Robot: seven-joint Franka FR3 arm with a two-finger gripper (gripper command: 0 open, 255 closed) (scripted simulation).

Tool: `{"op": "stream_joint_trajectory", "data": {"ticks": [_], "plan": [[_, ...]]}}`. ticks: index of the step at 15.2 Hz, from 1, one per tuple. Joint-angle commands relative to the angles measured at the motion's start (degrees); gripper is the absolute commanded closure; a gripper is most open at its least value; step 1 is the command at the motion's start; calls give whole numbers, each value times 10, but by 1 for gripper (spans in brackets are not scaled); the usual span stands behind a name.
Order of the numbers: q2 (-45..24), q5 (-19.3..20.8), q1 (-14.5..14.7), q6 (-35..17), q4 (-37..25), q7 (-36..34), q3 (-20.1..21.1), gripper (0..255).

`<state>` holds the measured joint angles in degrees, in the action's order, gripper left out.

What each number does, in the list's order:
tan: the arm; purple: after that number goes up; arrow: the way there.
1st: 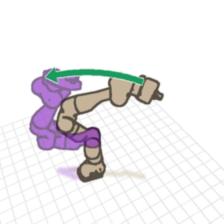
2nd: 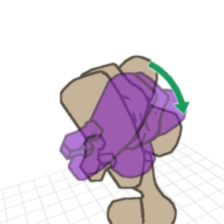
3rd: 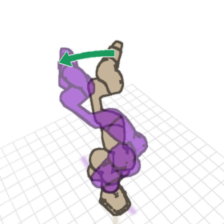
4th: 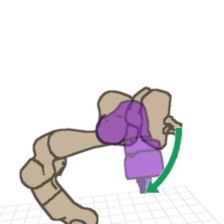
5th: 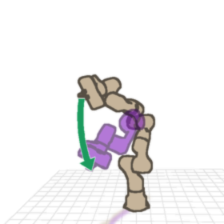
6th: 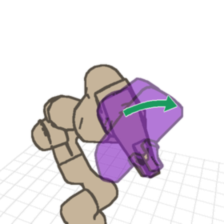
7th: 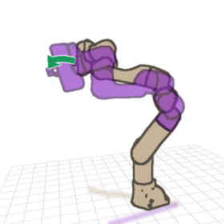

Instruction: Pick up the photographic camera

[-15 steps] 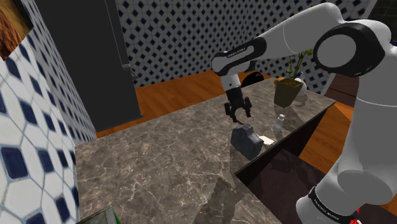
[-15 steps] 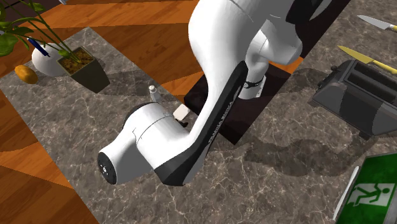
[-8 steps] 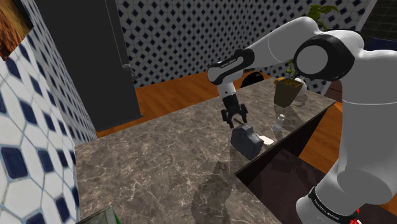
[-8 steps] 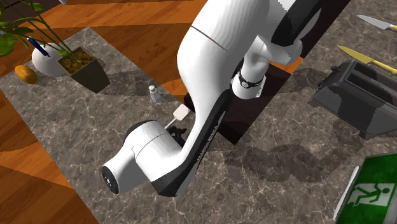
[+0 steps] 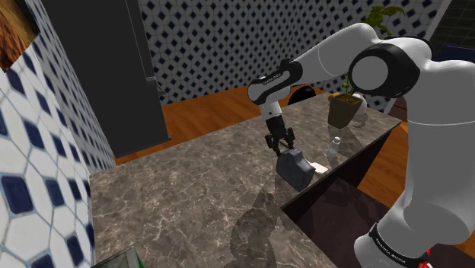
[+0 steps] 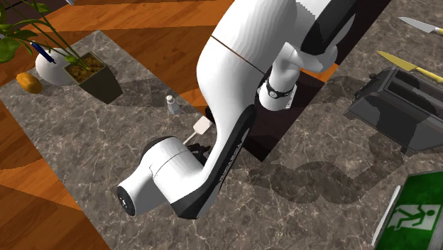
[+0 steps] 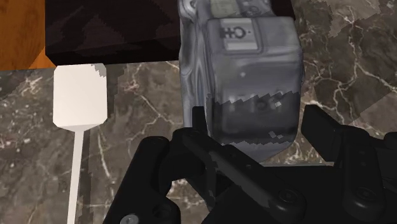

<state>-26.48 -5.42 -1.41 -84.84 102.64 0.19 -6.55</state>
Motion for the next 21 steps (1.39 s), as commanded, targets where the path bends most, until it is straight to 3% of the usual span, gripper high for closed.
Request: {"op": "stream_joint_trajectory", "data": {"ticks": [1, 5, 21], "plan": [[-1, 0, 0, 0, 1, 0, 0, 255], [-1, 0, 0, 0, 1, 0, 0, 255], [55, 5, 1, 95, -39, -8, -2, 255]]}}
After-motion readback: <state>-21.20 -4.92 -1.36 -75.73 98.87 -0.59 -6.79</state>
